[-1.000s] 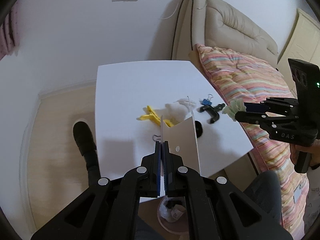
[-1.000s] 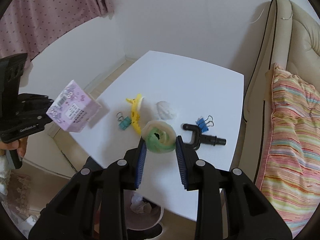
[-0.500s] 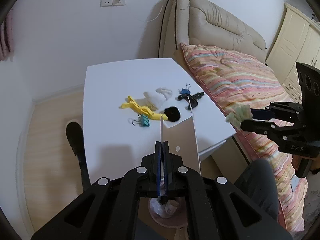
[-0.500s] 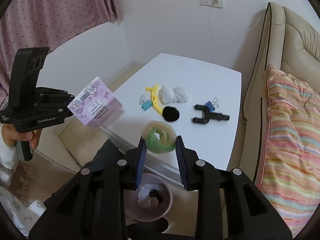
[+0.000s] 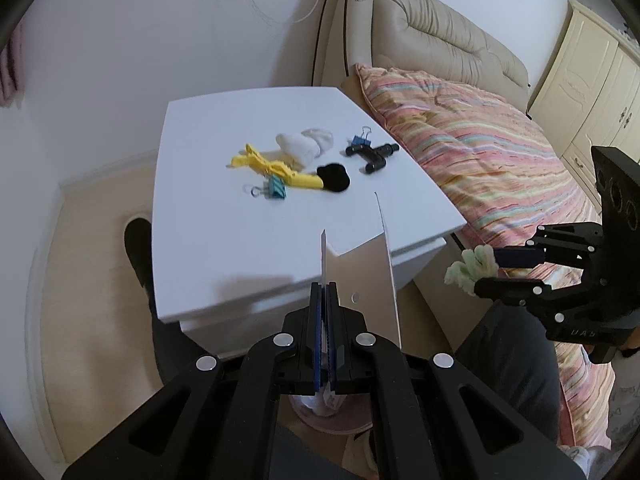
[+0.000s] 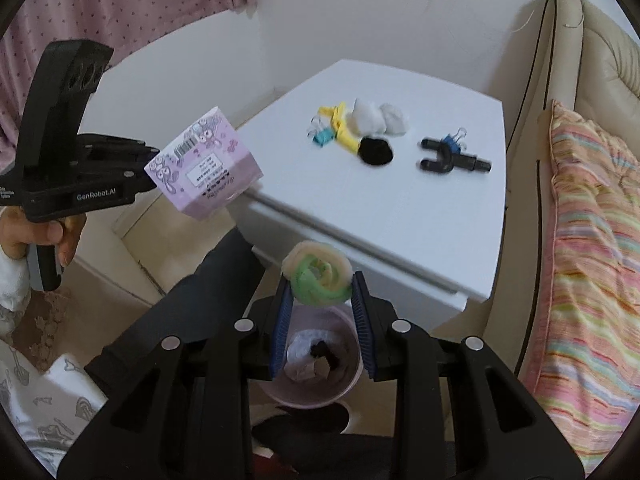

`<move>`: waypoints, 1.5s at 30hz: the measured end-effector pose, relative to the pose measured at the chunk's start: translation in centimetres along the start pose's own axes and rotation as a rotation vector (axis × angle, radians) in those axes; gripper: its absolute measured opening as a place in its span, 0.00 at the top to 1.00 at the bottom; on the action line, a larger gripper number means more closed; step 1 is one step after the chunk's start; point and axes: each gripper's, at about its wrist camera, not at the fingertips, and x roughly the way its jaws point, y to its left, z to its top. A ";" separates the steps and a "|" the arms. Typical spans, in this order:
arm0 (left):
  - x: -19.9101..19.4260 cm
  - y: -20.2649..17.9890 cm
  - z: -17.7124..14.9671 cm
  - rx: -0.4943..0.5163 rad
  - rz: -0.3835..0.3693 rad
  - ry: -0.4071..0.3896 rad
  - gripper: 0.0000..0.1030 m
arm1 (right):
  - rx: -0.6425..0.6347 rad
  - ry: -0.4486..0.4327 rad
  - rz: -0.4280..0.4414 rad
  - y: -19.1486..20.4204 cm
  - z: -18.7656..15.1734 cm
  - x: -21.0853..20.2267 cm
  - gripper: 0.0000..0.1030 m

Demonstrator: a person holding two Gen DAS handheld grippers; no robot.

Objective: Collect trash
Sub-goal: 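Drop the green roll into the bin with the right gripper while the left holds the pink box, then lower the pink box over the bin and open the left gripper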

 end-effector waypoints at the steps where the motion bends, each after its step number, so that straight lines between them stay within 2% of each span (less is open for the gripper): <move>1: 0.0 0.0 -0.3 -0.001 -0.001 0.002 0.98 | 0.003 0.004 0.005 0.1 -0.3 0.1 0.71; 8: 0.2 -0.2 -1.6 -0.009 -0.004 0.014 0.98 | 0.009 0.041 0.037 1.4 -2.2 1.6 0.71; 17: -0.4 0.1 -2.6 -0.023 -0.016 0.018 0.98 | -0.005 0.063 0.070 2.5 -2.9 2.1 0.71; 20: -0.7 0.2 -2.6 -0.024 -0.013 0.012 0.98 | -0.012 0.062 0.076 2.7 -2.9 2.2 0.68; 22: -0.8 0.2 -2.5 -0.023 -0.012 0.008 0.98 | -0.013 0.063 0.074 2.7 -2.9 2.3 0.61; 25: -0.8 0.1 -2.4 -0.020 -0.011 0.006 0.98 | -0.010 0.063 0.073 2.6 -2.9 2.5 0.43; 26: -0.8 0.1 -2.4 -0.020 -0.011 0.007 0.98 | -0.008 0.062 0.073 2.6 -2.9 2.5 0.32; 27: -0.9 0.1 -2.5 -0.021 -0.011 0.007 0.98 | -0.004 0.058 0.075 2.5 -2.9 2.5 0.26; 29: -0.8 0.0 -2.5 -0.018 -0.014 0.010 0.98 | 0.006 0.048 0.082 2.5 -2.9 2.3 0.18; 38: -0.8 -0.6 -2.6 0.002 -0.035 0.012 0.98 | 0.047 0.037 0.065 1.7 -2.9 1.8 0.04; 45: -0.7 -1.5 -2.6 0.021 -0.049 0.015 0.98 | 0.067 0.028 0.041 1.2 -3.1 1.2 0.03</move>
